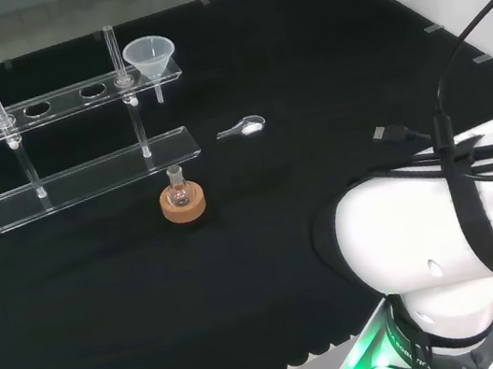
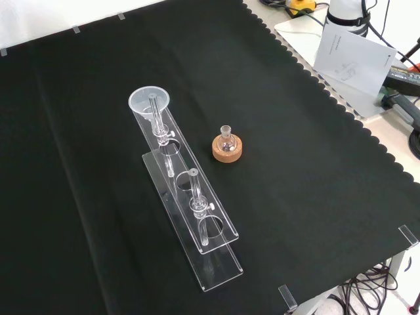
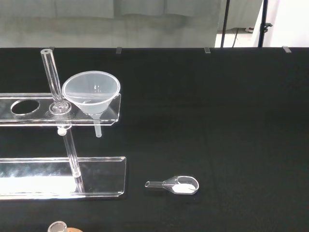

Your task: Pick up the funnel from the transparent funnel stand.

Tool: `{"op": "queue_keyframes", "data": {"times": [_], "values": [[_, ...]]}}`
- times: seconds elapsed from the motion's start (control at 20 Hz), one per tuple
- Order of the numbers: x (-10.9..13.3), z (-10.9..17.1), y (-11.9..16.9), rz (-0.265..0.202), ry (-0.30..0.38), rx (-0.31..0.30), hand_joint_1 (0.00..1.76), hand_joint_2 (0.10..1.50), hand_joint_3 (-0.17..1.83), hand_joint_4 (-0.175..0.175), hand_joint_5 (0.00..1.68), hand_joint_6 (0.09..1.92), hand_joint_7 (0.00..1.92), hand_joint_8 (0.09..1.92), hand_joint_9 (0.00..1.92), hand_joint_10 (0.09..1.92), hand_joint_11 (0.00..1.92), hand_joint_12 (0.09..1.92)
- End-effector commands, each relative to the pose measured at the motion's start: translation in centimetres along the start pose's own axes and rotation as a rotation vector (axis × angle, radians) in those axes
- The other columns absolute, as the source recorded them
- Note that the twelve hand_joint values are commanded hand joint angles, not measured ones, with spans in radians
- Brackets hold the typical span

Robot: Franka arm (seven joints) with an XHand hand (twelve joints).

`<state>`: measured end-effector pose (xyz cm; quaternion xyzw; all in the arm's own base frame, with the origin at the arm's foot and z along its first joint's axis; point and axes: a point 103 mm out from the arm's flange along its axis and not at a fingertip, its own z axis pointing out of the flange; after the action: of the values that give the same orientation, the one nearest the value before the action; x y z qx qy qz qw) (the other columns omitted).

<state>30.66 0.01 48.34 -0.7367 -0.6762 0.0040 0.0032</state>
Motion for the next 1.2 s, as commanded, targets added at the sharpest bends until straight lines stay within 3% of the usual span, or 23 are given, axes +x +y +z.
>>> {"op": "queue_keyframes", "data": {"times": [0.05,0.2,0.65,1.0,1.2], "values": [[0.0,0.0,-0.1,0.002,-0.007,-0.010,0.00,1.10,0.58,0.037,0.08,0.09,0.01,0.28,0.09,0.60,0.06,1.26],[0.0,0.1,-0.1,0.004,-0.007,-0.011,0.00,1.16,0.47,0.038,0.10,0.09,0.00,0.29,0.09,0.59,0.02,1.34],[0.2,0.7,1.0,0.031,-0.032,0.007,0.00,1.17,0.44,0.038,0.11,0.09,0.00,0.30,0.09,0.59,0.01,1.35],[0.3,1.5,3.8,0.047,-0.055,0.023,0.00,1.17,0.43,0.037,0.12,0.09,0.00,0.30,0.09,0.59,0.01,1.35],[0.2,2.2,6.4,0.031,-0.073,0.035,0.00,1.17,0.43,0.037,0.13,0.09,0.00,0.30,0.10,0.59,0.01,1.35]]}}
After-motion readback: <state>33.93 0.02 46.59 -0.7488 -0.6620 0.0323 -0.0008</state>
